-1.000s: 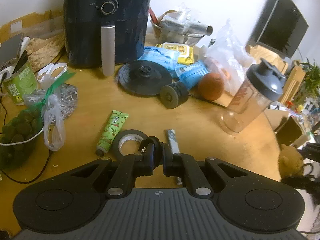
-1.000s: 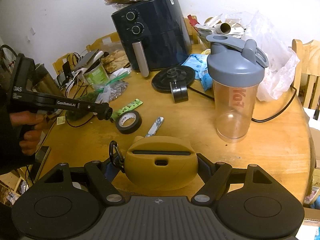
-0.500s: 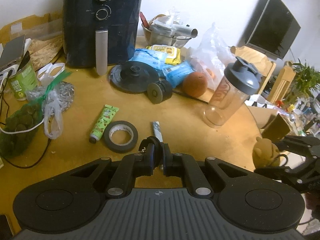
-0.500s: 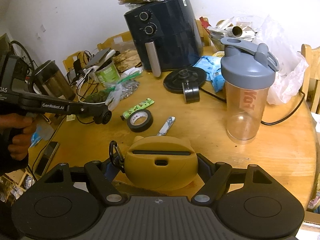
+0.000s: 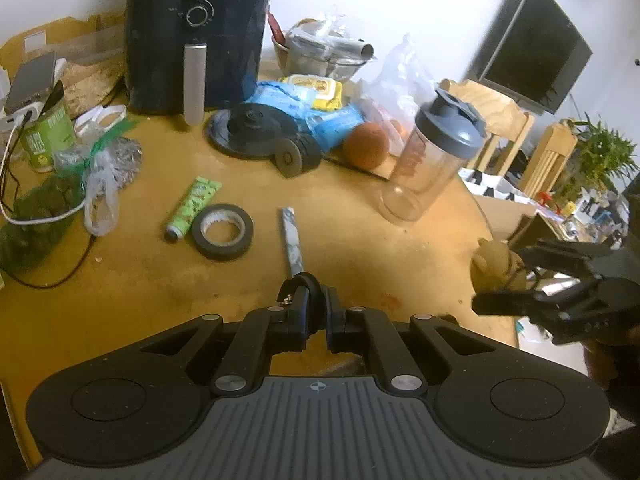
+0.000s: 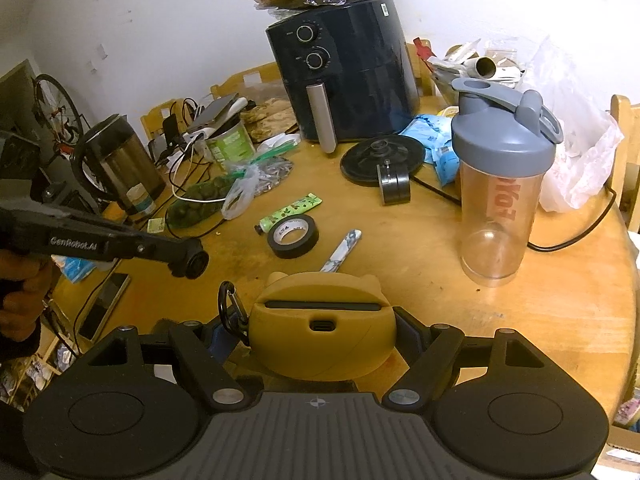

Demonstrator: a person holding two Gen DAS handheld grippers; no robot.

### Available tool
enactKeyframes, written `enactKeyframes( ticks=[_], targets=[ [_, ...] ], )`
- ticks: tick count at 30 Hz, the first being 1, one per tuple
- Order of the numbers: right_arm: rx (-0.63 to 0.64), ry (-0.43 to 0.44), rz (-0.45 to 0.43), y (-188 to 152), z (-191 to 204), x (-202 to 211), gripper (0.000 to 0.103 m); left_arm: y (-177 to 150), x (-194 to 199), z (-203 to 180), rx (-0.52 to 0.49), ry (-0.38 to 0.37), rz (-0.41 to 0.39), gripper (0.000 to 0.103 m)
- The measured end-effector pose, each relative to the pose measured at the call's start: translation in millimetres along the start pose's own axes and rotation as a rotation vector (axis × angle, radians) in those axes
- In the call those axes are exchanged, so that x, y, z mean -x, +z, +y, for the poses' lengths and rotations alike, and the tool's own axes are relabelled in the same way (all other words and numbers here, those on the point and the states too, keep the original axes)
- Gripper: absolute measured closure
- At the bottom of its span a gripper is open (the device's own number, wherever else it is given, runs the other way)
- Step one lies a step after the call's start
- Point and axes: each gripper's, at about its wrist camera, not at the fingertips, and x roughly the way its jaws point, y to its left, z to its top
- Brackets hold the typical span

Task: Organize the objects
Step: 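Carry both items over the box and release the black piece with the left gripper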

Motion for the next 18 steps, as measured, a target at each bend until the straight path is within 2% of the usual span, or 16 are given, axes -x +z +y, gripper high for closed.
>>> enactKeyframes(
  ticks=[18],
  targets=[
    [0.024, 0.039, 0.018, -14, 3, 7, 0.023, -49, 4, -34, 0.017, -0.044, 0.083, 0.094]
  ],
)
